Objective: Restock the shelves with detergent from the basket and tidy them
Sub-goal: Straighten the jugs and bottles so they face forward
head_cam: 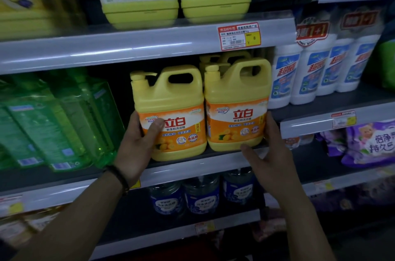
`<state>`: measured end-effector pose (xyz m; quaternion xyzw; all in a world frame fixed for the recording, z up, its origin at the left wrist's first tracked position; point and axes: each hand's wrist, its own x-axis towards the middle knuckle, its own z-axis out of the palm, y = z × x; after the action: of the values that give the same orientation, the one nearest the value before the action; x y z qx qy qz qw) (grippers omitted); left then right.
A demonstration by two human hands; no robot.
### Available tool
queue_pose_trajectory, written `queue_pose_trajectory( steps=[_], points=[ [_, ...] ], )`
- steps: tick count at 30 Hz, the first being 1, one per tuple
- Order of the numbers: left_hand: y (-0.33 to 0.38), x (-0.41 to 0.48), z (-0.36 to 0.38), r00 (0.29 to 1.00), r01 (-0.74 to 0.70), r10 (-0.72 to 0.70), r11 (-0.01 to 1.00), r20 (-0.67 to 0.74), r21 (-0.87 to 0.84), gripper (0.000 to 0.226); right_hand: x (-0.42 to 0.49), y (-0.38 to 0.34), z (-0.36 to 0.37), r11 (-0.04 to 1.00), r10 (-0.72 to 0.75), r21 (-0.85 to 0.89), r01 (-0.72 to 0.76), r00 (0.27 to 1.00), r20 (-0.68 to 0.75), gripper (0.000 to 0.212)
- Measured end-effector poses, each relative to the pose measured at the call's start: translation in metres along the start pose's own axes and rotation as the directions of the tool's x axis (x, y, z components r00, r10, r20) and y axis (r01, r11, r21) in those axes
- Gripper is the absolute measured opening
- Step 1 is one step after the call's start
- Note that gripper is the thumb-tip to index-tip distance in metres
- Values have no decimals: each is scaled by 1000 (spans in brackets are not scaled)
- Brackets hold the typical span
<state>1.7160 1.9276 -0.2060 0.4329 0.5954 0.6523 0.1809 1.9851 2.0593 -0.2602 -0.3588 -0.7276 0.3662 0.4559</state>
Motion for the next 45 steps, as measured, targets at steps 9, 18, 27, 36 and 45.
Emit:
queue_pose_trajectory(
  steps=[9,18,27,36,45],
  points=[
    [4,-14,-23,989,-49,38,996,144,77,53,-46,-25,2,985,14,-168,-45,983,-181,66],
    [22,-101,-114,994,31,-50,981,100,191,45,-126,-116,87,979,178,-136,-154,967,183,45],
    [31,-148,-254,999,49,-42,938,-28,344,23,-144,-214,219,997,32,-74,-4,924,380,38],
    [4,-136,-383,963,191,-82,878,-255,439,30,-128,-272,365,986,-62,-85,145,785,616,50],
    [-29,-77,-460,878,265,-43,873,-476,409,55,-97,-299,509,999,50,-33,-38,675,736,71]
  ],
)
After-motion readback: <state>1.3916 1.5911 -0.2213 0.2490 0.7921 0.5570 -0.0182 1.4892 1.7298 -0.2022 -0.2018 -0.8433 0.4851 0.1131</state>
